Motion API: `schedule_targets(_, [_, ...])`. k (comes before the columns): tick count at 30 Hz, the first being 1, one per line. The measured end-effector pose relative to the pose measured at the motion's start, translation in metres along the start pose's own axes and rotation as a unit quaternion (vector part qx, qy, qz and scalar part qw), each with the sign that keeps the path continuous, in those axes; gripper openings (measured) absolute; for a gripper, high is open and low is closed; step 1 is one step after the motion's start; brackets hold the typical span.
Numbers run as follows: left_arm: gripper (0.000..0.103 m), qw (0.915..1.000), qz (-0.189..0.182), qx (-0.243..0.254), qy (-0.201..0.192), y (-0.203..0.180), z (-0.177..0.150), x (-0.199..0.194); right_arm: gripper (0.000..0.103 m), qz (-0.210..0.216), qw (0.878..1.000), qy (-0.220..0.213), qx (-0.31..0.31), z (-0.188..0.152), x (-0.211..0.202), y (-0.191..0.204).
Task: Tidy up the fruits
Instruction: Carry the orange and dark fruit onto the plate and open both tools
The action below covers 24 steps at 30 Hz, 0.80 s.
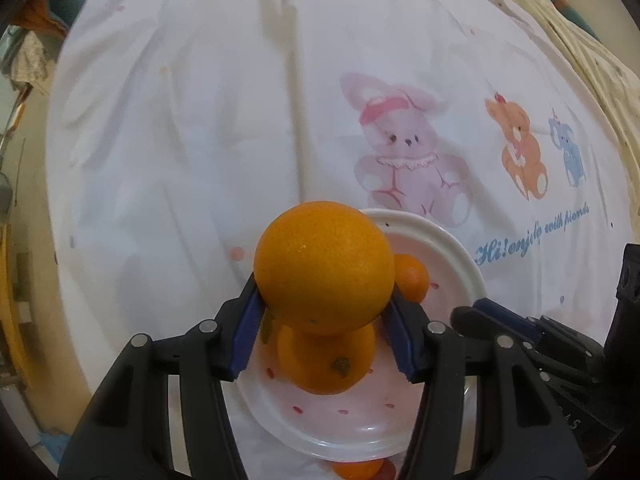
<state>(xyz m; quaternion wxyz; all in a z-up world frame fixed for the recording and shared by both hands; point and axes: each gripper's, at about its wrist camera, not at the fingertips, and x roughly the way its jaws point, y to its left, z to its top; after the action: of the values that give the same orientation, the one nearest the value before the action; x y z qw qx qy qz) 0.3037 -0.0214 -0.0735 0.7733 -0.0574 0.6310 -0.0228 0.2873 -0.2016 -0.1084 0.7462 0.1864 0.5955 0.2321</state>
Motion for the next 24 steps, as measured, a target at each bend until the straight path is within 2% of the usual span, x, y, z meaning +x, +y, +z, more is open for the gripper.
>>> schedule_targets(4, [0.054,0.9999,-0.001,0.014,0.004,-0.007,0.003,0.005,0.023,-0.002,1.000,0.004,0.000,-0.001,0.003,-0.001])
schedule_targets(9, [0.055,0.9993,-0.022,0.008,0.030,-0.009,0.009,0.019,0.023,-0.005,1.000,0.007,-0.001,-0.001,0.005,-0.001])
schedule_targets(11, [0.056,0.9993,-0.017,0.009,0.031,-0.012,0.010,0.021,0.024,-0.007,1.000,0.006,0.002,0.000,0.006,-0.002])
schedule_targets(15, [0.064,0.9993,-0.015,0.017,0.030,-0.017,0.008,0.020,0.026,-0.001,1.000,0.008,0.011,0.000,0.007,-0.005])
schedule_targets(18, [0.083,0.9993,-0.014,0.031,0.014,-0.022,0.007,0.014,0.026,0.005,1.000,0.008,0.013,-0.001,0.007,-0.004])
schedule_targets(19, [0.086,0.9993,-0.010,0.034,0.007,-0.023,0.007,0.011,0.026,0.007,1.000,0.009,0.015,-0.001,0.007,-0.005])
schedule_targets(22, [0.086,0.9992,0.000,0.039,-0.005,-0.022,0.007,0.005,0.027,-0.001,1.000,0.011,0.014,-0.002,0.008,-0.005])
schedule_targets(24, [0.086,0.9993,0.008,0.032,-0.020,-0.017,0.007,-0.002,0.032,-0.007,1.000,0.009,0.014,-0.002,0.007,-0.006])
